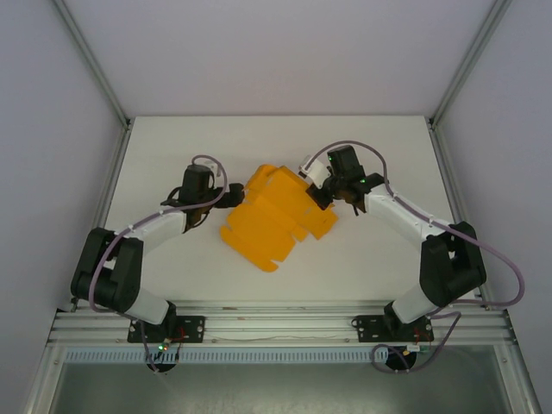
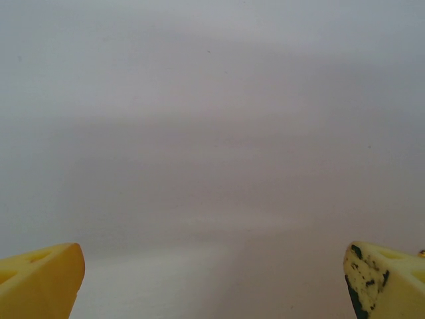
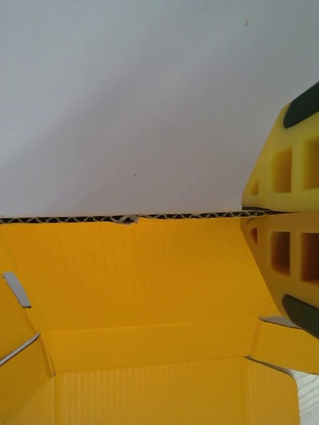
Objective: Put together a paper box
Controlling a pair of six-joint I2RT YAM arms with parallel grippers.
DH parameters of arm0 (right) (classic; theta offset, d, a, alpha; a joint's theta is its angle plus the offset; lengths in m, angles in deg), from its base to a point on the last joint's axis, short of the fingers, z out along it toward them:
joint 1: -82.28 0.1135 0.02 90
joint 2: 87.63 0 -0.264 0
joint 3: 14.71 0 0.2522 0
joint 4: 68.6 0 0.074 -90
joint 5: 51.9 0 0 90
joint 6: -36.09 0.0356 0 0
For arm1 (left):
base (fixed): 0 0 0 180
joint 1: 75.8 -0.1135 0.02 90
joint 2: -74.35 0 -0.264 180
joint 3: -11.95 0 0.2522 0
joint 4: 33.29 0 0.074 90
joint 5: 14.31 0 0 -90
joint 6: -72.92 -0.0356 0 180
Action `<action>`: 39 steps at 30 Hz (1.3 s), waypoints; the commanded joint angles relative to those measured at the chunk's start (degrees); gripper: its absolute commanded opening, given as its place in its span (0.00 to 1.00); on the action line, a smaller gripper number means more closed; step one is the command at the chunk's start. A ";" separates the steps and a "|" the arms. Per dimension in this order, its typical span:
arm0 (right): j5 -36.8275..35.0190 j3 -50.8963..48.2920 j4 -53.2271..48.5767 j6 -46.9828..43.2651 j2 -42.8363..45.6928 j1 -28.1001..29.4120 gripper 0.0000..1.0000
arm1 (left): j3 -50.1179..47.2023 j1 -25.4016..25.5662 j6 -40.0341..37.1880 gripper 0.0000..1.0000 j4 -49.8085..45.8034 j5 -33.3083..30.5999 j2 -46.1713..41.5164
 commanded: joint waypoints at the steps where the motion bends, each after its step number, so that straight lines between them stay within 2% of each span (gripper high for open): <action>1: 1.75 1.73 1.56 0.57 0.19 0.23 0.00 | 0.09 0.46 -1.03 0.99 3.61 4.51 1.83; 4: 2.08 2.10 1.85 1.62 0.12 0.26 0.00 | -0.32 1.45 -1.75 0.98 6.22 7.56 3.18; 7: 2.69 2.61 1.53 2.27 -0.08 0.24 0.00 | -1.32 2.58 -2.07 0.98 8.73 7.81 3.92; 10: 2.60 1.83 1.63 -0.56 -0.07 0.50 0.00 | -2.30 3.20 -0.80 0.98 11.36 9.77 4.66; 14: -5.34 -0.07 2.64 -7.46 0.37 3.11 0.00 | -2.63 3.84 0.39 0.98 12.28 9.84 5.52; 19: -13.66 1.03 0.80 -14.31 0.16 4.02 0.00 | -3.94 3.66 2.36 1.00 11.16 5.38 3.88; 22: -17.88 -1.56 5.43 -17.95 0.92 4.71 0.00 | -4.85 2.94 4.63 1.00 9.25 0.84 1.96; 25: -20.11 -2.65 8.34 -21.59 1.08 5.40 0.00 | -5.79 1.23 5.87 1.00 7.69 -1.11 0.10; 30: -28.79 -8.72 21.59 -37.42 -1.04 8.74 0.00 | -4.39 0.31 4.18 1.00 3.79 -5.22 -1.02; 34: -35.74 -11.04 34.32 -47.40 -4.91 11.15 0.00 | -3.89 0.11 3.51 1.00 5.74 -4.67 -1.38; 39: -35.93 -11.46 42.21 -48.47 -5.65 11.57 0.00 | -2.49 -0.08 0.50 1.00 7.34 0.18 -1.56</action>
